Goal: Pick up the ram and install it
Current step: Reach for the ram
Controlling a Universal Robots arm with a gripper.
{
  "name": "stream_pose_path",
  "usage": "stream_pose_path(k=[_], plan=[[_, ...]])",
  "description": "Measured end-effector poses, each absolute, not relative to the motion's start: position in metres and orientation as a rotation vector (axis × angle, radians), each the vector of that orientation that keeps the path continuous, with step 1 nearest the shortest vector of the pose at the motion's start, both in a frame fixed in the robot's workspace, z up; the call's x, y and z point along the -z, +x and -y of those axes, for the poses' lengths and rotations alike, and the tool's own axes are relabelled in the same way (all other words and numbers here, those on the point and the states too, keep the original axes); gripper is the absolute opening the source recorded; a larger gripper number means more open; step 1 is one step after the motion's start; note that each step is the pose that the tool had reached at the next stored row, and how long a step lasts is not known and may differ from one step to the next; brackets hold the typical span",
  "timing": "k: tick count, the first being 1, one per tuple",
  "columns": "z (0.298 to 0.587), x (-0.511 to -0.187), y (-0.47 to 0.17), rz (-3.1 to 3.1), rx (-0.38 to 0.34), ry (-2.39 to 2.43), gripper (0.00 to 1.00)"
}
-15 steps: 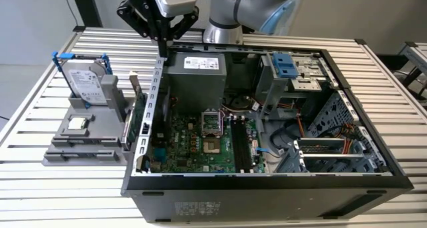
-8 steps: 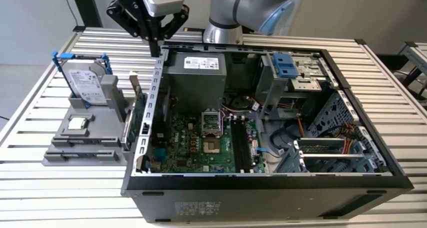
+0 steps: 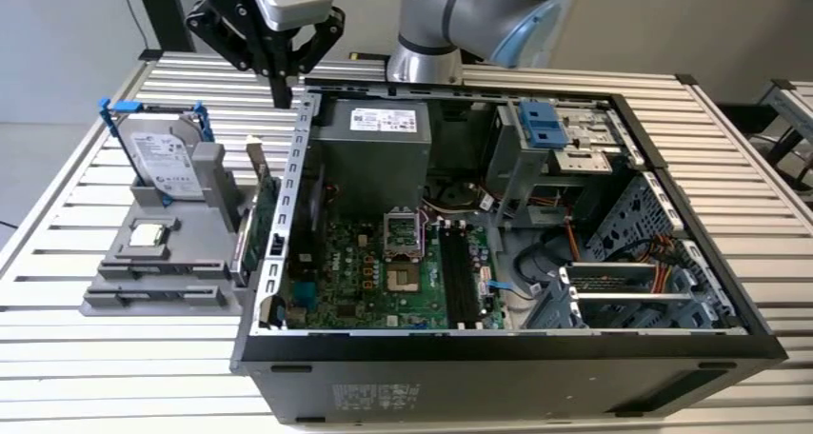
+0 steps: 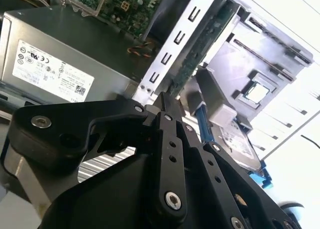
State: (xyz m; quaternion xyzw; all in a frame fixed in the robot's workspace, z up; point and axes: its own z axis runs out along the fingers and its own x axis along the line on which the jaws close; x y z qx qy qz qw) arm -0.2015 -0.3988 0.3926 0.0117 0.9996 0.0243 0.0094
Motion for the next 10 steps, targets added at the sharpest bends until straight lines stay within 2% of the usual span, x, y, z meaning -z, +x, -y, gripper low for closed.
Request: stream_pose_path(k=[10], plan=[[0.399, -0.393, -0.224, -3.122, -0.076, 0.008, 0.0]])
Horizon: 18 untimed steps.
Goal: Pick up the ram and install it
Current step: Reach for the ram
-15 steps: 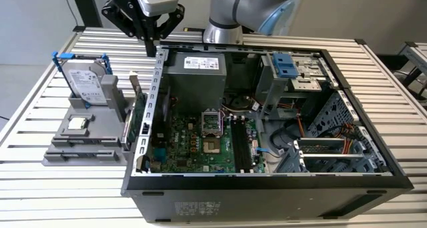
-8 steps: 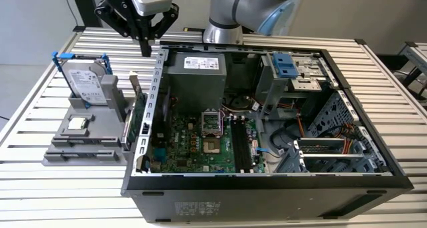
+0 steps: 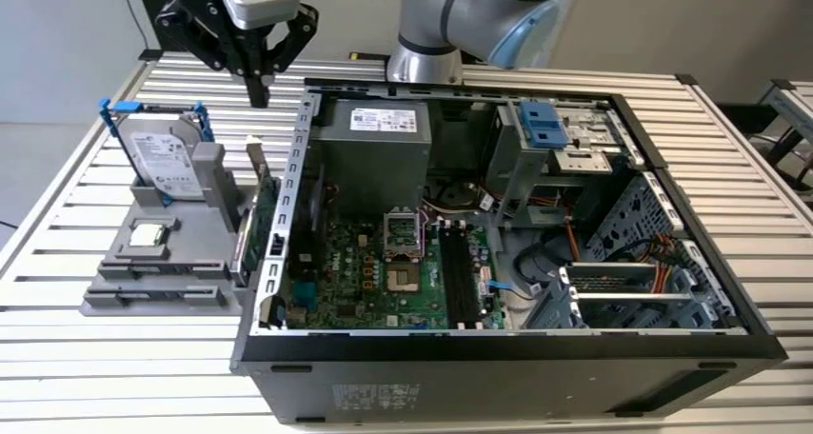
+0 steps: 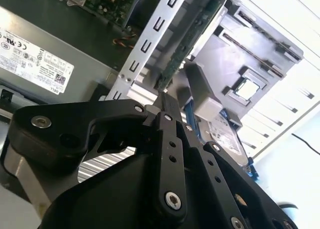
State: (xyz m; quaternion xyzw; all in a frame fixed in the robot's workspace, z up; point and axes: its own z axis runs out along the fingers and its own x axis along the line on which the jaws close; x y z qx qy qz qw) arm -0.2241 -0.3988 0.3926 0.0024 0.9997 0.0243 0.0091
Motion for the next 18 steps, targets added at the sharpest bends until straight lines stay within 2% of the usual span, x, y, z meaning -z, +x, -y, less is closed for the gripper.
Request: stream_pose_path(k=[18], plan=[[0.399, -0.393, -0.268, -3.123, -0.076, -0.035, 0.0]])
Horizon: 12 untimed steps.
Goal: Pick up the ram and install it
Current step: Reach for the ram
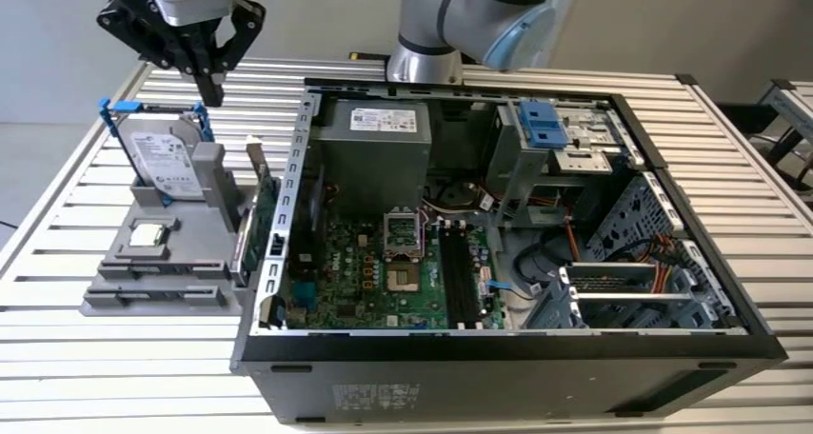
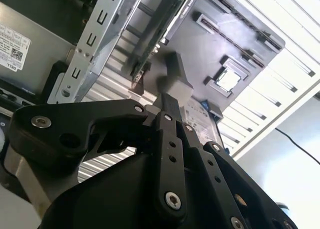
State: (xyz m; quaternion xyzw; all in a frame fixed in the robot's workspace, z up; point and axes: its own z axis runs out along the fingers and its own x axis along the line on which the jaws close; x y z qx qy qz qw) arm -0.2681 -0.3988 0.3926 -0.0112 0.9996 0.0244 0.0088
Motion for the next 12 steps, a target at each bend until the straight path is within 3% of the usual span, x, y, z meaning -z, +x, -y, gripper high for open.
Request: stream_pose_path(k=[12], plan=[[0.399, -0.393, -0.296, -3.123, -0.076, -0.046, 0.0]])
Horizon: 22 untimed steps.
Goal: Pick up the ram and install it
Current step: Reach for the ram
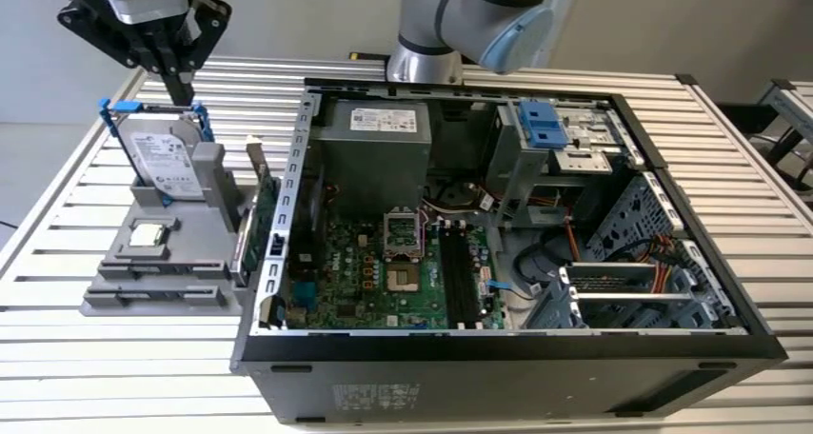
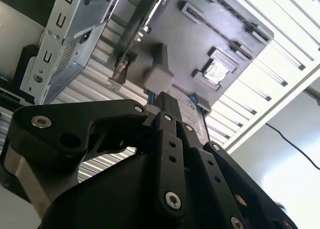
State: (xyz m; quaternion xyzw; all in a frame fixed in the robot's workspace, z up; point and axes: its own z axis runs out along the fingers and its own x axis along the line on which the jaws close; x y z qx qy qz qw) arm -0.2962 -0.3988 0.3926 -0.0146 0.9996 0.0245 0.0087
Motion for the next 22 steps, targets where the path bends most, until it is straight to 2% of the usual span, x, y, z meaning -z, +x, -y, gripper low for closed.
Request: stream_pose_path(k=[22], plan=[[0.399, -0.393, -0.346, -3.123, -0.076, -0.04, 0.0]])
